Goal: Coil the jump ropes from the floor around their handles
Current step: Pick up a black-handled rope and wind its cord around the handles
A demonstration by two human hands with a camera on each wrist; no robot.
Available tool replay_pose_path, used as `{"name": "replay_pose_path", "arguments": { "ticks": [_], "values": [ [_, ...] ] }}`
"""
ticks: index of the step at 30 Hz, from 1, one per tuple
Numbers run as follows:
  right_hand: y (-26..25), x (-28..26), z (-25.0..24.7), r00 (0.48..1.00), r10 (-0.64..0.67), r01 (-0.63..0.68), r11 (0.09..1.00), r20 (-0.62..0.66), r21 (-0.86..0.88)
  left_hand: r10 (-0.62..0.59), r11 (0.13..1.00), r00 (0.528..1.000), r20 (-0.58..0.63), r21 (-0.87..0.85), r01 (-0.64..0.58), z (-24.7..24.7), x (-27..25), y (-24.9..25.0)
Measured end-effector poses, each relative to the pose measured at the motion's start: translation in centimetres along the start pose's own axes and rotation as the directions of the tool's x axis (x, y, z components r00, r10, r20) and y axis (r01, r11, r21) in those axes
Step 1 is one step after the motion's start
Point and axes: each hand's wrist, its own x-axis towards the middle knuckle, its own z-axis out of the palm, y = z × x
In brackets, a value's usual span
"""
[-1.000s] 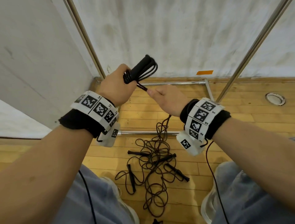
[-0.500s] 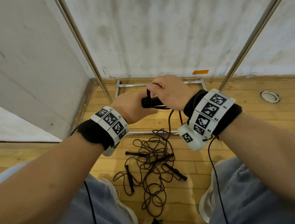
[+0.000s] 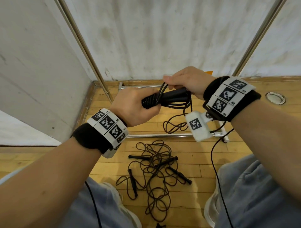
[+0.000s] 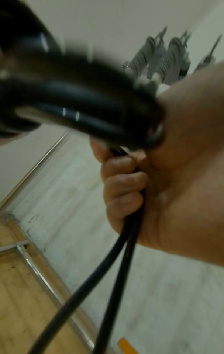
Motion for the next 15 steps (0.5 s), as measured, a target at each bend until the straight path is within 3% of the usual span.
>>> {"name": "replay_pose_path", "arguments": {
  "ticks": [3,6,9,12,15],
  "values": [
    [0.4,0.0,0.4,0.995,0.048,-0.070,0.967,0.092,0.245,-0.014,0.998,0.998,-0.055,-0.064,0.011,-0.3,0.1,0.2],
    [1.0,0.0,1.5,0.983,0.100,-0.171,0.807,0.154,0.566,-0.132,0.975,0.986,-0.103,-0.191,0.111,-0.1,0.2,0.4],
    [1.3,0.0,3.5,0.989,0.055,-0.124,0.816,0.136,0.565,-0.303,0.887,0.948,-0.096,-0.391,0.244,0.0,0.6,0.8],
    [0.8,-0.1,5.4,0.999,0.034,-0.032,0.817,0.007,0.575,-0.439,0.794,0.889,-0.127,-0.518,0.318,-0.1,1.2,0.8],
    [0.3,0.0,6.6,0.984,-0.013,0.076,0.932,-0.177,0.354,-0.506,0.726,0.853,-0.128,-0.597,0.341,-0.5,1.8,0.5]
  ]
}}
